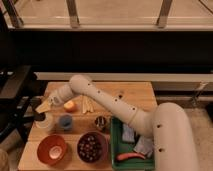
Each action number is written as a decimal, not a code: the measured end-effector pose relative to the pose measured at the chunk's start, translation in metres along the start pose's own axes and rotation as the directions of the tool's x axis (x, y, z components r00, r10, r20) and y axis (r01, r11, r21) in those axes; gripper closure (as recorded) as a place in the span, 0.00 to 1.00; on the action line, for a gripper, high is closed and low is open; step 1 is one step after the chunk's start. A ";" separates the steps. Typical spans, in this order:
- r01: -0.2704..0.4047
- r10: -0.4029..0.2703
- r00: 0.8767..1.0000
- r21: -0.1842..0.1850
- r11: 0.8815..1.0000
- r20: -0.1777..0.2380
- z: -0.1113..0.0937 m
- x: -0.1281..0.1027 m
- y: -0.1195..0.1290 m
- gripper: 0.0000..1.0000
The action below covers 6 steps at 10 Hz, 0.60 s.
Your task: Place eraser in paper cup
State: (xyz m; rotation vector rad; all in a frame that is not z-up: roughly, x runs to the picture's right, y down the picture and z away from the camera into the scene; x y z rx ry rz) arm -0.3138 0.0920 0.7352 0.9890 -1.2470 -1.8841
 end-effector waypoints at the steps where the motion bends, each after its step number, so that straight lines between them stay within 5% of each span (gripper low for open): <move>1: 0.001 -0.001 1.000 -0.001 1.000 -0.005 0.000 -0.002 -0.001 0.73; 4: -0.010 0.010 1.000 -0.018 1.000 -0.019 -0.008 -0.011 0.002 0.72; 6: -0.021 0.020 0.999 -0.021 1.000 -0.025 -0.010 -0.014 0.003 0.55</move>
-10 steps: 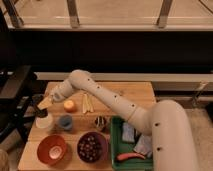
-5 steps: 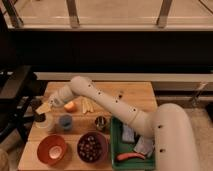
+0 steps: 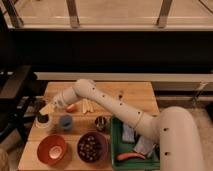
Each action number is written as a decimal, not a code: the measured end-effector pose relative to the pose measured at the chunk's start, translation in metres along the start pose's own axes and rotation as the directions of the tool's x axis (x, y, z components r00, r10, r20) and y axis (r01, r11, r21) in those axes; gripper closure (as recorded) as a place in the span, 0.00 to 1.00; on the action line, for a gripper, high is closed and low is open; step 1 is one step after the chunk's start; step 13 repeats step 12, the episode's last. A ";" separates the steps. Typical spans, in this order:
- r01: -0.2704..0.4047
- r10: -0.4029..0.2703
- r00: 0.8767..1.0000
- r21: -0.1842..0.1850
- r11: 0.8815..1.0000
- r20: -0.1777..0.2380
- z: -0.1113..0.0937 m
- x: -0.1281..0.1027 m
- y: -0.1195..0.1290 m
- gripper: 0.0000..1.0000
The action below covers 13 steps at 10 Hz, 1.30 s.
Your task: Place eraser in paper cup
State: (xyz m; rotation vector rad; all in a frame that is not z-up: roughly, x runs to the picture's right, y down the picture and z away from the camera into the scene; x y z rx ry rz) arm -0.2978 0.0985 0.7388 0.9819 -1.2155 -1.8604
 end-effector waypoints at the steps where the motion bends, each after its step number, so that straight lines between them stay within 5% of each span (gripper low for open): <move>1: -0.004 0.004 1.000 0.001 1.000 -0.002 0.000 -0.001 0.001 0.45; 4: -0.006 0.006 1.000 0.007 1.000 -0.005 0.002 -0.002 0.002 0.21; 13: 0.003 -0.003 1.000 0.028 1.000 -0.005 -0.004 0.002 -0.002 0.21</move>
